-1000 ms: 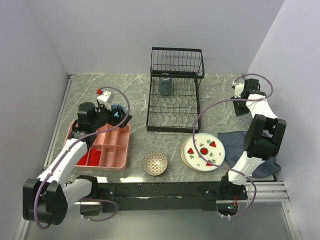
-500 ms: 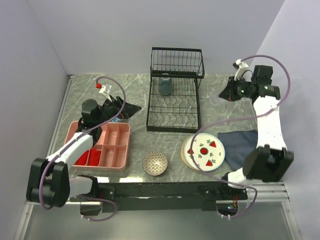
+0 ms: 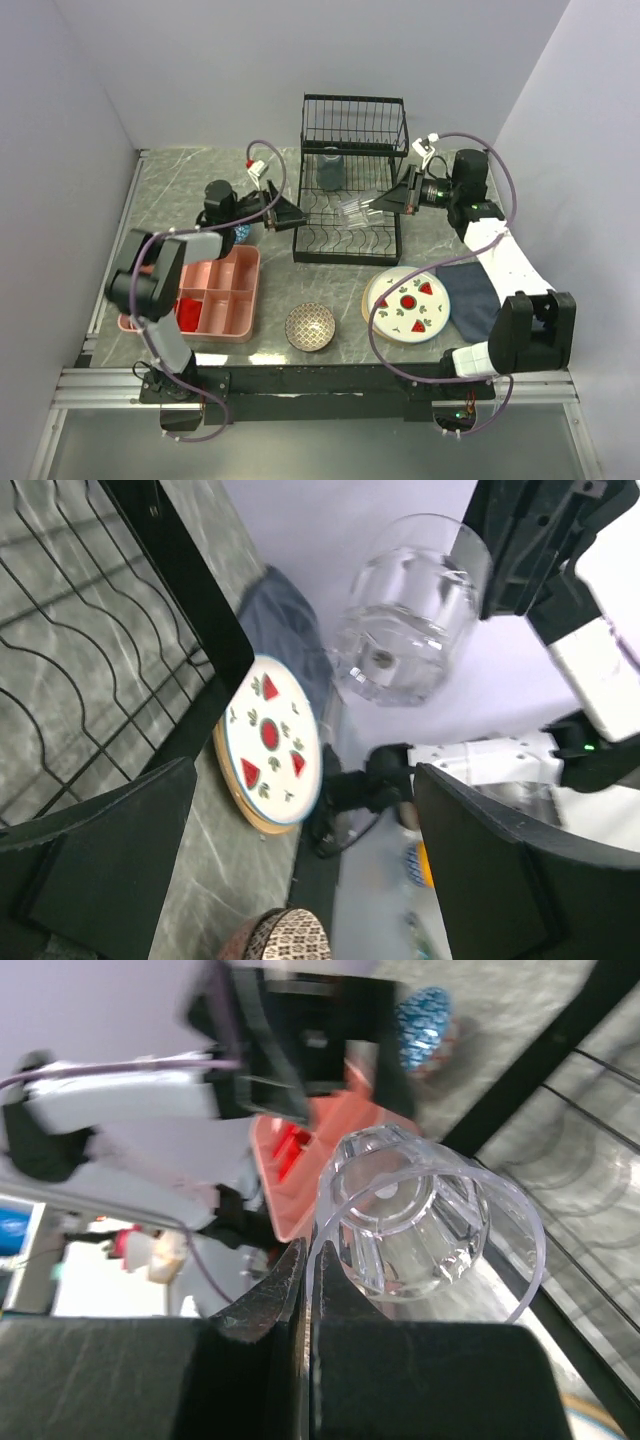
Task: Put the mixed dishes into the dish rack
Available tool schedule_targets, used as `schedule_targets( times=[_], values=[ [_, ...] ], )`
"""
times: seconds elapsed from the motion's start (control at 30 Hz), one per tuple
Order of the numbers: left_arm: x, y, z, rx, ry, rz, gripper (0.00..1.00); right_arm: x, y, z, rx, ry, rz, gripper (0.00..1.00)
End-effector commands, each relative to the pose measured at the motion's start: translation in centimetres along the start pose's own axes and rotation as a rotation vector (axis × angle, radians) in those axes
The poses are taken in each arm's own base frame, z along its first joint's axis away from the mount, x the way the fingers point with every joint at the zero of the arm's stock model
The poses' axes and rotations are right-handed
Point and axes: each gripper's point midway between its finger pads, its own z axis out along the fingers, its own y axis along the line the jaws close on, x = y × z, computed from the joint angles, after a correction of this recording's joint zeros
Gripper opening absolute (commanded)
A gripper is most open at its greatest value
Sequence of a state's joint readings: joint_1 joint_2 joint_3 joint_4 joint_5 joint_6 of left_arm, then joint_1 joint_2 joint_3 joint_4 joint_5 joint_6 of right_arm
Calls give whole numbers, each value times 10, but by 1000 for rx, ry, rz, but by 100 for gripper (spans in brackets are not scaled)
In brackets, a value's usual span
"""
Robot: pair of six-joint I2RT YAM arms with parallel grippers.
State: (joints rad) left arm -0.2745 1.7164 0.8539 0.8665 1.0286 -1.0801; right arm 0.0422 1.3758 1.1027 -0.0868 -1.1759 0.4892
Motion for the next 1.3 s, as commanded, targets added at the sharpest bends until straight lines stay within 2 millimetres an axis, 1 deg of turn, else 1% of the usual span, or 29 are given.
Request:
schedule_targets(
  times=[0.0, 0.03, 0.07, 0.1, 0.17, 0.2, 0.23, 0.27, 0.4, 0.43, 0.47, 0.6, 0.67, 0.93, 1.1, 1.17, 1.27],
  values=[
    [1, -21, 15, 178, 130, -3, 96, -18, 21, 4, -134, -27, -48, 0],
    [0, -22, 19, 188, 150, -39, 96, -18, 20, 6, -137, -25, -44, 0],
    [-7, -29, 26, 217, 150, -9, 96, -20, 20, 6, -142, -25, -43, 0],
    [-7, -22, 30, 219, 148, -27, 96, -20, 17, 8, -144, -20, -27, 0],
    [-9, -30, 36, 249, 149, -41, 97, -20, 11, 10, -130, -15, -8, 0],
    [-8, -30, 39, 258, 155, -52, 96, -17, 5, 12, -117, -9, 4, 0],
    [-5, -34, 42, 270, 169, -47, 96, -16, 2, 12, -114, -7, 11, 0],
    [-4, -36, 43, 276, 171, -45, 96, -13, 0, 13, -117, -1, 22, 0],
    [5, -42, 47, 293, 185, -50, 96, -13, -10, 19, -118, 0, 55, 0],
    [5, -46, 48, 305, 190, -34, 96, -13, -11, 20, -120, 2, 56, 0],
    [5, -46, 49, 306, 195, -35, 96, -14, -14, 21, -120, 3, 62, 0],
    [3, -45, 53, 309, 202, -35, 96, -15, -17, 27, -124, 19, 70, 0],
    [4, -49, 54, 322, 209, -23, 96, -14, -19, 29, -123, 23, 80, 0],
    [12, -48, 64, 327, 244, -26, 96, -10, -7, 37, -152, 35, 72, 0],
    [16, -38, 65, 302, 266, -40, 96, -12, 1, 33, -136, 37, 34, 0],
    [14, -39, 66, 300, 258, -38, 96, -15, 8, 30, -141, 33, 8, 0],
    [15, -38, 67, 295, 269, -46, 96, -15, 11, 28, -129, 27, -4, 0]
  ],
)
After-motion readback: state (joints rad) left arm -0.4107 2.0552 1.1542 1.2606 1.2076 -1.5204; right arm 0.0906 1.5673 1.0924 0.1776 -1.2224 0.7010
